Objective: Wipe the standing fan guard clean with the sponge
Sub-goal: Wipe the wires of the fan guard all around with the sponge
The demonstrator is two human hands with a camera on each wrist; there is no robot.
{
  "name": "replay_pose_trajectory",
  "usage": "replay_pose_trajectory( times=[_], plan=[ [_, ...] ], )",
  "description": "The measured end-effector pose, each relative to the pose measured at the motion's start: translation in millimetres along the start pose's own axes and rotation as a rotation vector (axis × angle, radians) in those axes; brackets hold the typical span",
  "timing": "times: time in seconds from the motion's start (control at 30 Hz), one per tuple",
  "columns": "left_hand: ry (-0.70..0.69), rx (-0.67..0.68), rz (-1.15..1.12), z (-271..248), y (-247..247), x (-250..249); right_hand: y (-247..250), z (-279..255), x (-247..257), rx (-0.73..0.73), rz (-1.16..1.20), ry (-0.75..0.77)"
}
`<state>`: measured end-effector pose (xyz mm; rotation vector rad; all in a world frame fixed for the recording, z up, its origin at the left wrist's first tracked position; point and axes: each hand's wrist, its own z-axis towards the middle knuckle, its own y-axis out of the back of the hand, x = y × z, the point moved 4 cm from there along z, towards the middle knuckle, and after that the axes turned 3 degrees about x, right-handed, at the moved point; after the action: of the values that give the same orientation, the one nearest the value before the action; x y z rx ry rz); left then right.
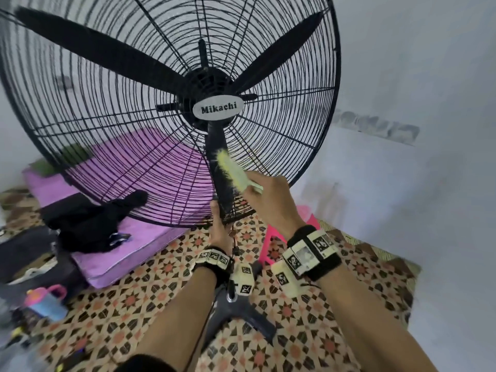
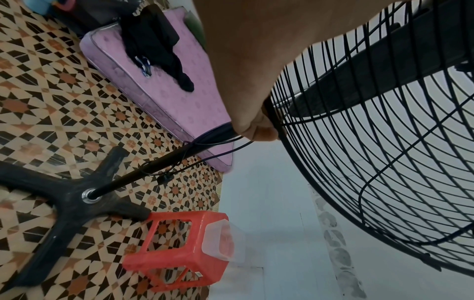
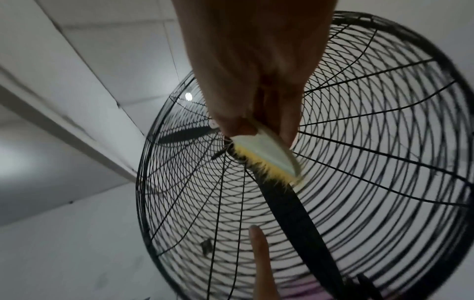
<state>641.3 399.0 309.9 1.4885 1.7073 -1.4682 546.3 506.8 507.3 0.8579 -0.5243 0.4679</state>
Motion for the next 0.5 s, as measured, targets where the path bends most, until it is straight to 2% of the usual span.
replay_pose_trajectory(
  times=[0.13, 0.27, 0.4, 0.43, 0.5],
  plan=[
    [0.003, -0.001, 0.031, 2, 1, 4, 6, 3, 1, -0.182, -0.047, -0.043],
    [0.025, -0.01, 0.016, 11, 5, 8, -7, -5, 13, -0.072, -0.004, -0.028],
    [0.028, -0.045, -0.013, -2, 1, -4, 18, 10, 9, -0.282, -0.007, -0.067],
    [0.027, -0.043, -0.026, -3, 0, -4, 19, 13, 10, -0.29, -0.026, -0.065],
    [0.016, -0.045, -0.038, -5, 0, -2, 11, 13, 14, -0.203, -0.062, -0.03]
  ],
)
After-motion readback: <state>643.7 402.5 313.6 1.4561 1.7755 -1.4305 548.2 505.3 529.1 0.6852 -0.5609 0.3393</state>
